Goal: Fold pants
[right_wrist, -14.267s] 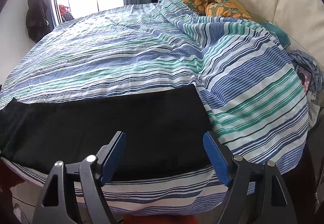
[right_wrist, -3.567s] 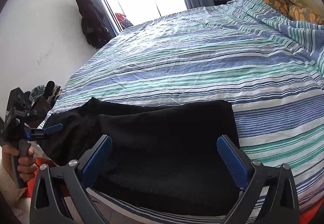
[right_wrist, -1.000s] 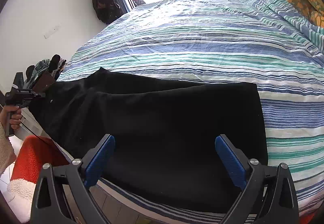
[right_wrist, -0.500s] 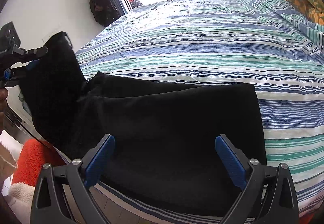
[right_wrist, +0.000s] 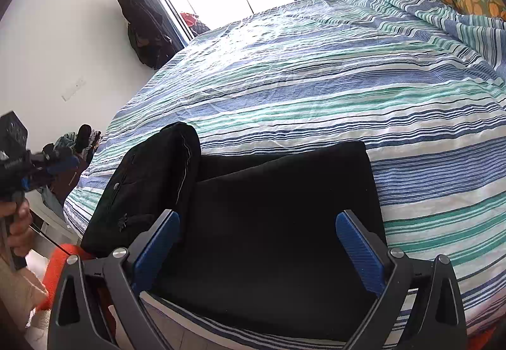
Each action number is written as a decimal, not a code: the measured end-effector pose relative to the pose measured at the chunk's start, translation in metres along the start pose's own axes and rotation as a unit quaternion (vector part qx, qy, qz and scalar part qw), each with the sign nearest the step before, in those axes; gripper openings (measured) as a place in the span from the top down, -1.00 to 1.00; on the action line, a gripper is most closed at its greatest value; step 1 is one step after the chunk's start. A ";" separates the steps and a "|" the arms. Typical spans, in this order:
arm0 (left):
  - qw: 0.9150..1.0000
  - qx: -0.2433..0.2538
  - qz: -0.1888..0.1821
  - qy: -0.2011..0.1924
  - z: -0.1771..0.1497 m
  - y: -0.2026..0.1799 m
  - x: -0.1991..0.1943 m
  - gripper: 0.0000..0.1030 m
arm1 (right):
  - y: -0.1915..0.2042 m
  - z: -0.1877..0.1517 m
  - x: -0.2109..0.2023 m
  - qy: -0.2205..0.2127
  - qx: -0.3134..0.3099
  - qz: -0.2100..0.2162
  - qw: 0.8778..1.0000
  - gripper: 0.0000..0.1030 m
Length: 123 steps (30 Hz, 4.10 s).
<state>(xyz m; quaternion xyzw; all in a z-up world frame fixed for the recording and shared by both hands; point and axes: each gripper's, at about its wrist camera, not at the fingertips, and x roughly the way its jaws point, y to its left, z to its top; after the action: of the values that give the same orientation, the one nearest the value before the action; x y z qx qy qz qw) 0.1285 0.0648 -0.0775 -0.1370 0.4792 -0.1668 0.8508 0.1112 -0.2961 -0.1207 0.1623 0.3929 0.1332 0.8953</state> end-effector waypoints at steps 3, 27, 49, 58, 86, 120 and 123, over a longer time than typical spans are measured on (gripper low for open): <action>0.997 0.050 0.022 0.046 -0.041 -0.013 0.046 0.48 | 0.007 -0.004 0.003 0.007 -0.009 0.007 1.000 -0.93; 0.987 0.129 0.089 0.027 -0.062 -0.042 0.050 0.08 | 0.037 -0.022 0.023 0.050 -0.102 -0.010 0.994 -0.93; 1.000 0.005 0.029 -0.009 -0.052 0.030 0.015 0.11 | 0.074 0.025 0.120 0.317 -0.099 0.255 0.908 -0.21; 0.999 -0.011 0.040 -0.024 -0.047 0.035 0.011 0.10 | 0.116 0.020 0.138 0.341 -0.093 0.249 0.902 0.50; 0.994 0.100 0.027 -0.040 -0.051 -0.045 0.004 0.03 | -0.081 0.007 0.009 0.243 0.046 0.102 0.963 0.43; 0.991 0.124 0.044 0.027 -0.065 -0.065 0.035 -0.47 | -0.006 -0.005 -0.031 0.136 -0.081 -0.009 0.987 -0.33; 0.998 0.059 0.025 0.019 -0.051 -0.039 0.028 -0.49 | -0.028 0.013 -0.040 0.110 -0.035 0.001 0.993 -0.42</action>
<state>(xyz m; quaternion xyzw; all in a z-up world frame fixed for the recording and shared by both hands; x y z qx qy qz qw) 0.0924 0.0136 -0.1091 -0.0716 0.4879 -0.1763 0.8519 0.0979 -0.3389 -0.0972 0.1153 0.4837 0.1651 0.8517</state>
